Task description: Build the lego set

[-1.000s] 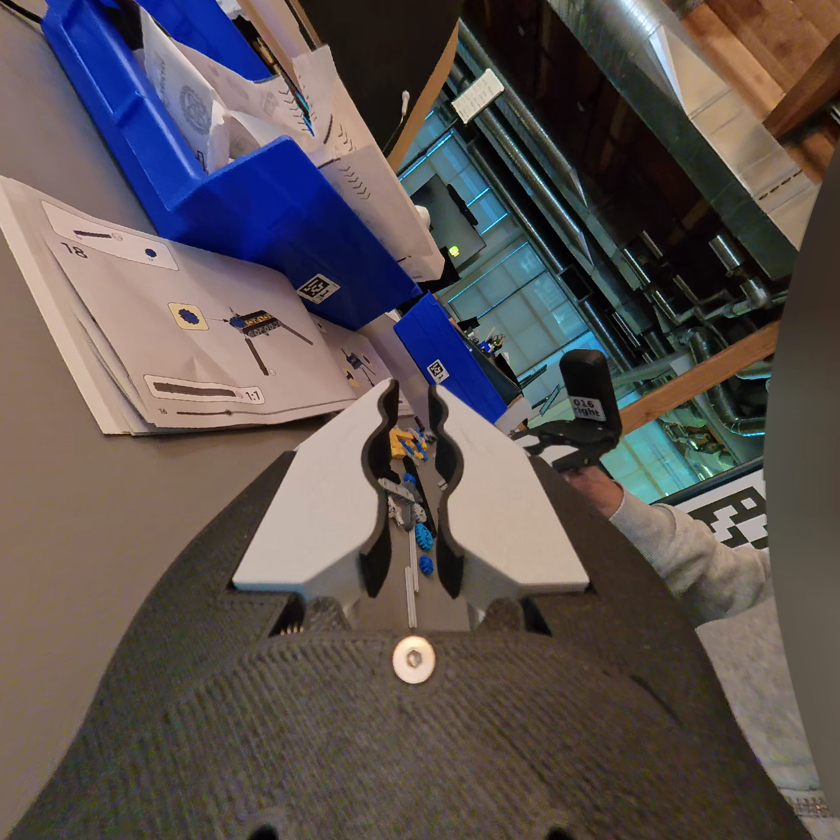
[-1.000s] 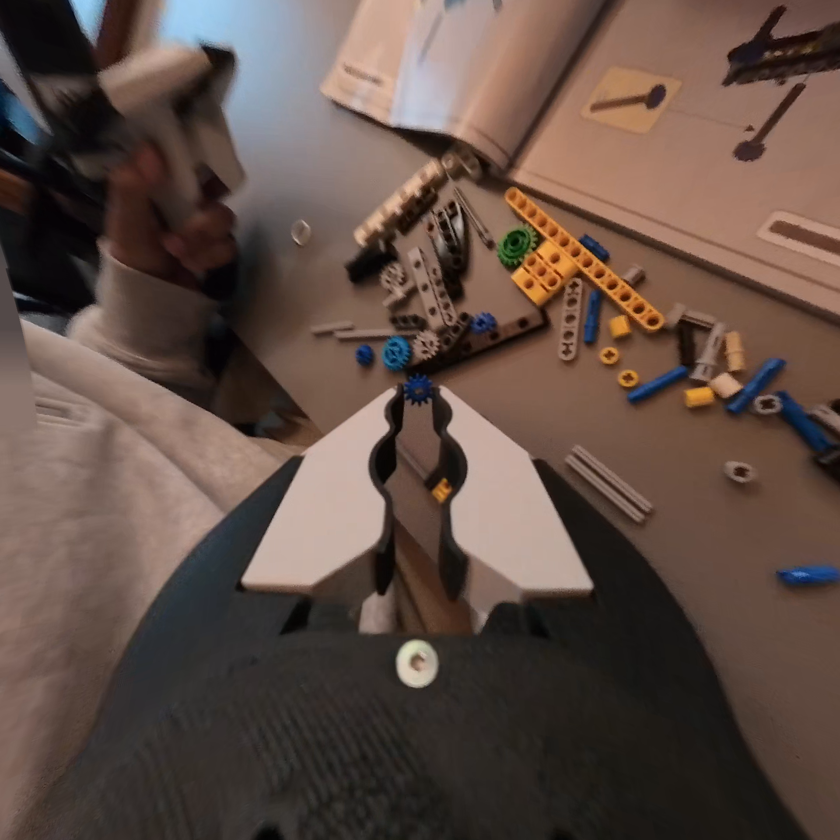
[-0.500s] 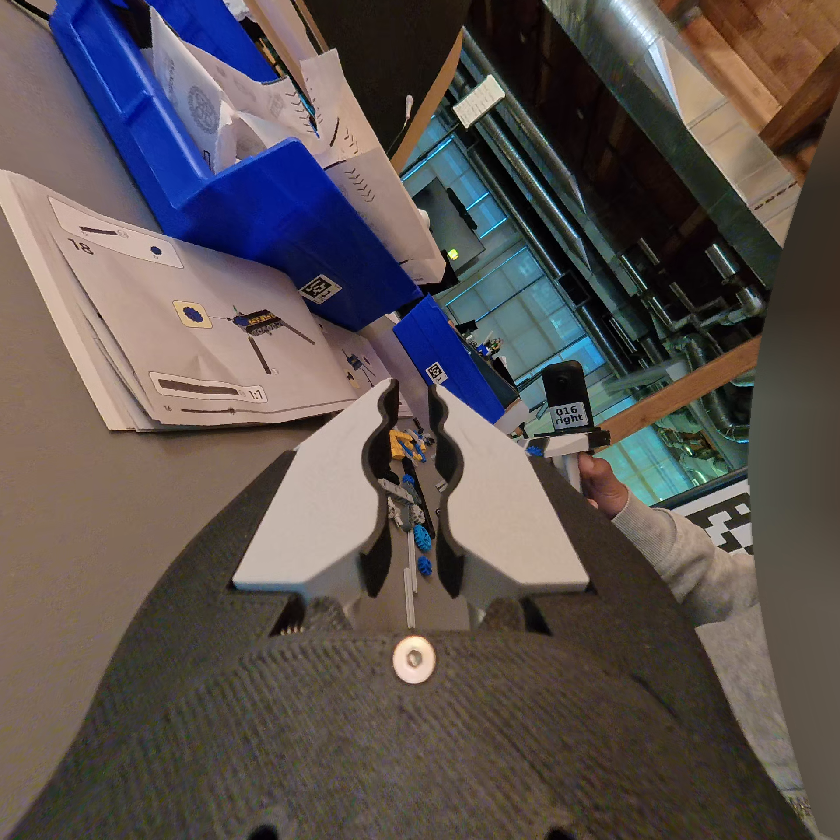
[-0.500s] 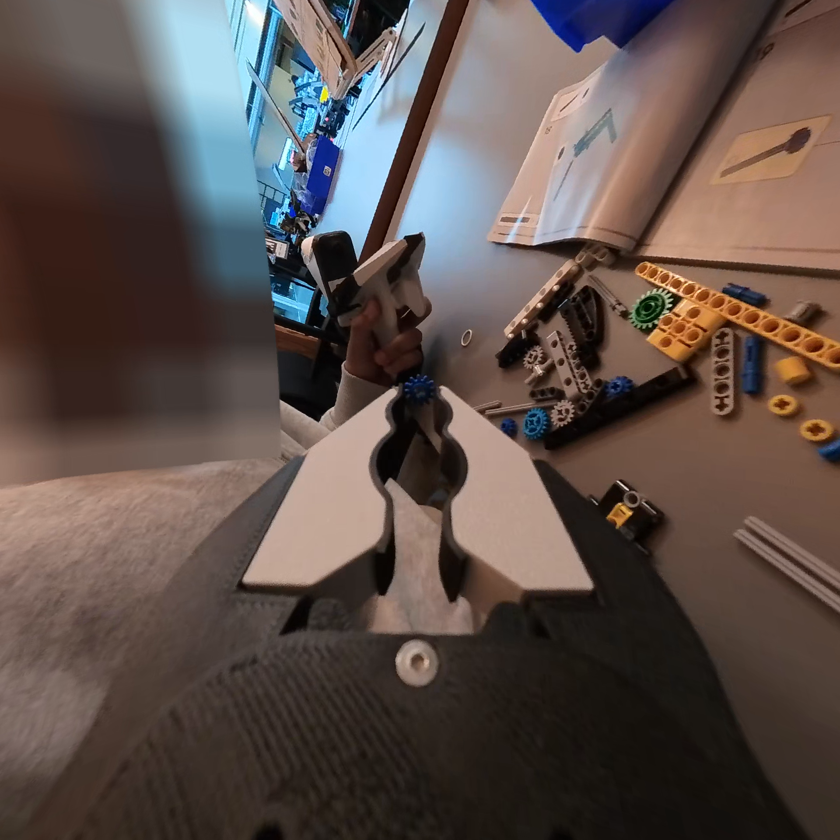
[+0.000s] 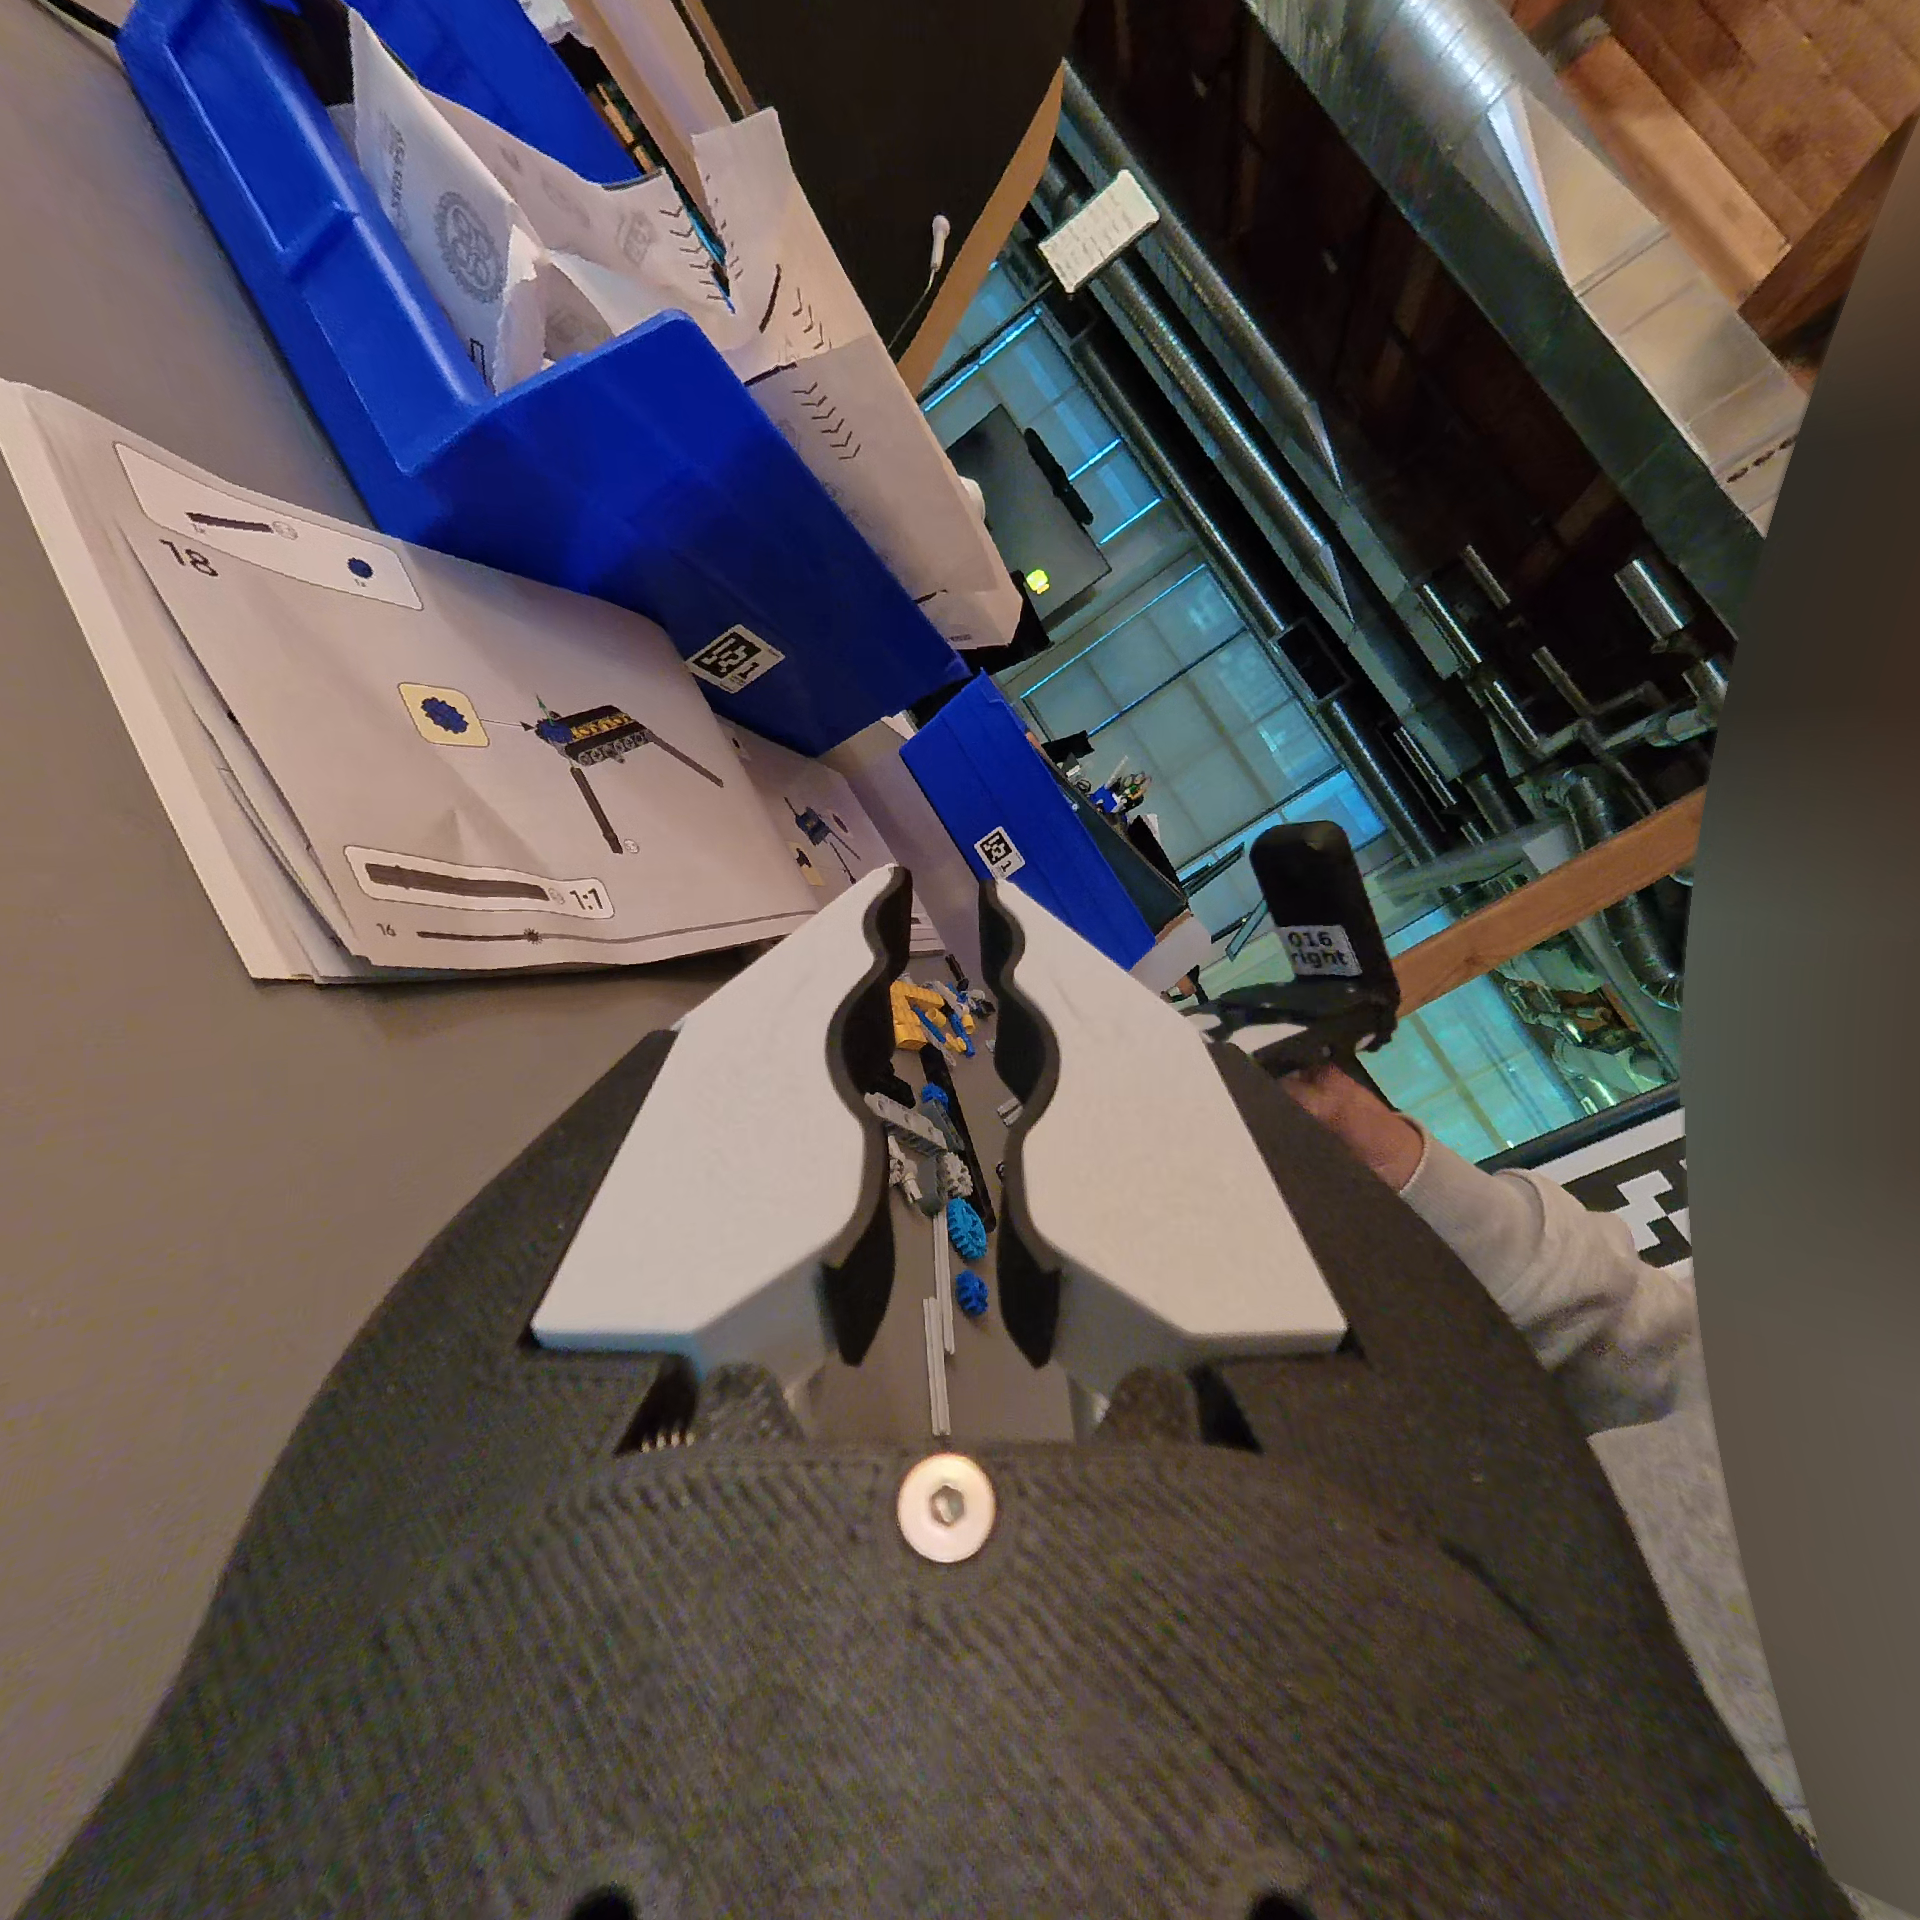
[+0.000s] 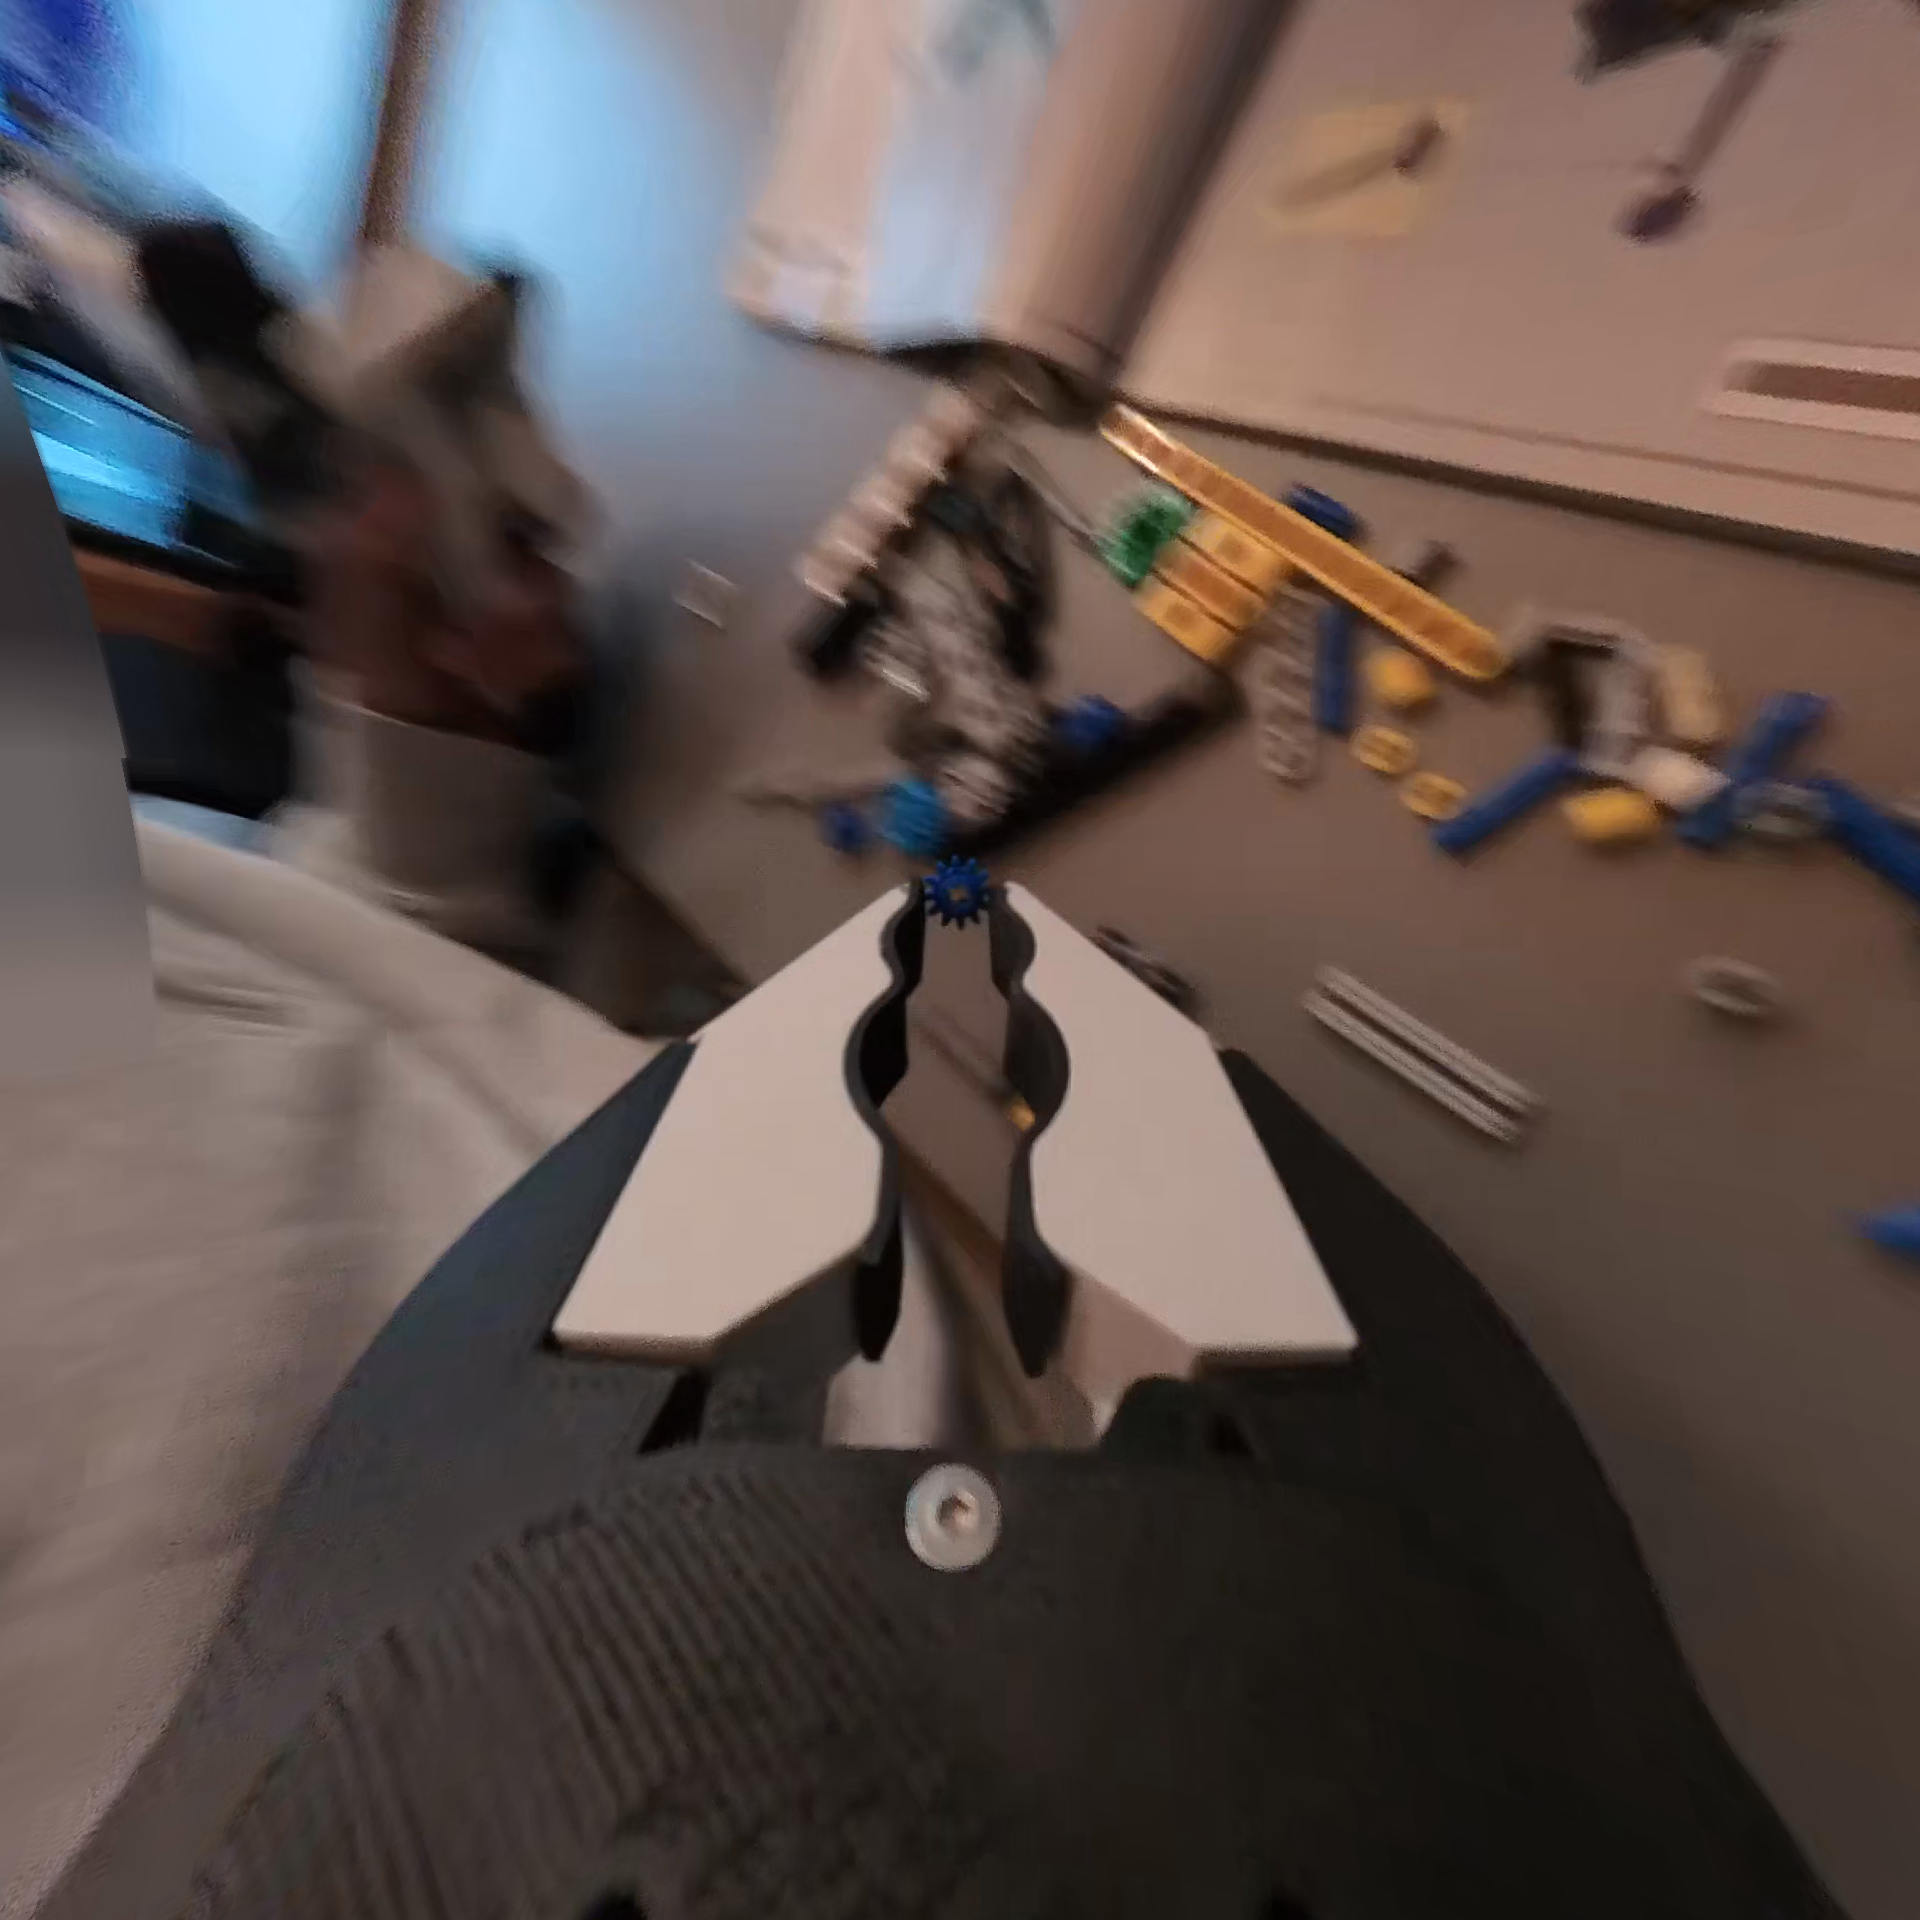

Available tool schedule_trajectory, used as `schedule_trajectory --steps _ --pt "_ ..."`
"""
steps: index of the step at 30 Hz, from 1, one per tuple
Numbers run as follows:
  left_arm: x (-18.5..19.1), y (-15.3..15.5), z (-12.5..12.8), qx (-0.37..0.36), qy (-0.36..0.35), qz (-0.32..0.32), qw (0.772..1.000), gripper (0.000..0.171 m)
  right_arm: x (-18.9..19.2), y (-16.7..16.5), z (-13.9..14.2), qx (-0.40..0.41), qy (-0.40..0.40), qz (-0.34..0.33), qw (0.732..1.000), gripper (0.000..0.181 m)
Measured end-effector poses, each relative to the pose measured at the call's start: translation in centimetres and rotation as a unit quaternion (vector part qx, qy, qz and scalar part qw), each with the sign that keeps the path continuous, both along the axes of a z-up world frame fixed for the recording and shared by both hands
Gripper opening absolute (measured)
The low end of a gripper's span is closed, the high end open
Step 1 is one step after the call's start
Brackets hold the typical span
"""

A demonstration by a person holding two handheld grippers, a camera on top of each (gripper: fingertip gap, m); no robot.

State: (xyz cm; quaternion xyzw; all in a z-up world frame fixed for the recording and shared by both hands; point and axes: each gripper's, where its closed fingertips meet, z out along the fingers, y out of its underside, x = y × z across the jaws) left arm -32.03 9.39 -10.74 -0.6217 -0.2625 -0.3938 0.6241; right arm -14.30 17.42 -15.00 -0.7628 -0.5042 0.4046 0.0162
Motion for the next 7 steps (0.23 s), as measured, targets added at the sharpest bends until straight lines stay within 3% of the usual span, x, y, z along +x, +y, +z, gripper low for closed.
schedule_trajectory --steps 3,7 --pt "0.0 0.0 0.0 -0.001 0.0 0.0 1.0 0.012 1.4 0.9 -2.4 0.122 -0.08 0.041 0.988 0.01" --pt "0.0 0.0 -0.1 -0.001 0.0 0.0 1.0 0.012 2.4 1.6 -4.1 0.265 -0.149 0.115 0.946 0.01"
